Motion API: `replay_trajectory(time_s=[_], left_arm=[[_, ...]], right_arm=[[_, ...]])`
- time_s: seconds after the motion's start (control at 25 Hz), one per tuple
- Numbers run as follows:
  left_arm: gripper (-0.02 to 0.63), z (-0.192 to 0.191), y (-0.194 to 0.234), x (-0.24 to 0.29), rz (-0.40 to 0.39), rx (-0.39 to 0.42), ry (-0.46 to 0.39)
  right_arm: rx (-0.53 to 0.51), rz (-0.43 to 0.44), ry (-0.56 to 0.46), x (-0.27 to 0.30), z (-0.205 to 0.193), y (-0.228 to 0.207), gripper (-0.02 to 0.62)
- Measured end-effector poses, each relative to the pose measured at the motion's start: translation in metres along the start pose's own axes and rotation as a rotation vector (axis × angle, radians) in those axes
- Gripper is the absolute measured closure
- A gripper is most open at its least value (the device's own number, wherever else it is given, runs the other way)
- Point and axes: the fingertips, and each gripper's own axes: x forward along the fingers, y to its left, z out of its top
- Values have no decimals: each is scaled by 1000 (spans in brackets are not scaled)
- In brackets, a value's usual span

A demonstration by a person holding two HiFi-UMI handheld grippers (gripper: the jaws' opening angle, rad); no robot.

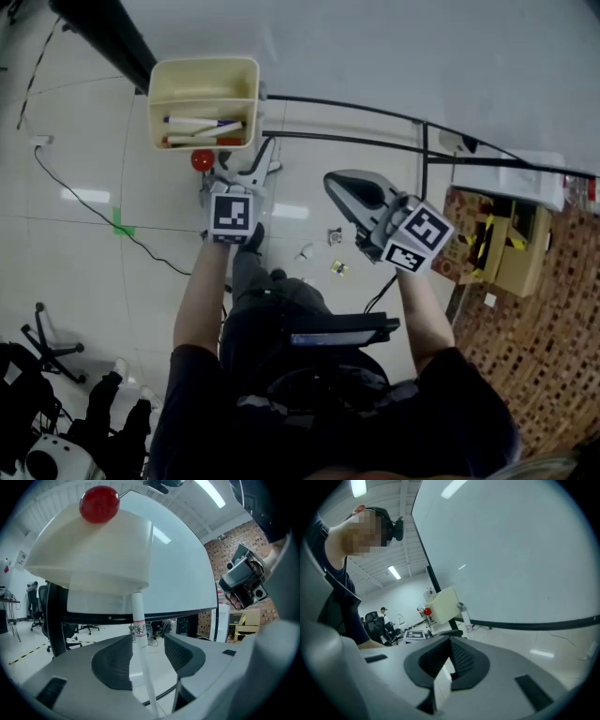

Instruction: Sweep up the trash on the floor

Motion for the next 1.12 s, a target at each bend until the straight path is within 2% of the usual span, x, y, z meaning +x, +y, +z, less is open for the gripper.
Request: replay_trajectory(time_s=[0.36, 0.48, 0.56, 0.6, 0.76, 0.92, 1.12], left_arm=[[405, 1, 5, 37, 17, 83, -6], [411, 6, 6, 45, 0, 76, -15], [492, 8, 6, 46, -21, 47, -23], [499, 8, 5, 47, -32, 25, -25], [503, 9, -3, 47, -82, -36, -8], [505, 10, -27, 38, -154, -44, 44], [505, 8, -65, 20, -242, -29, 121]], right_arm=[[-20, -22, 63, -5, -21, -7, 581], [-6, -37, 53, -11, -21, -12, 581], [-12, -47, 52, -16, -21, -10, 581], [-18, -52, 51, -19, -21, -9, 581], [-15, -72, 37, -34, -20, -4, 581], [8, -109, -13, -51, -13, 0, 581], [-59, -127, -20, -87, 6, 17, 581]])
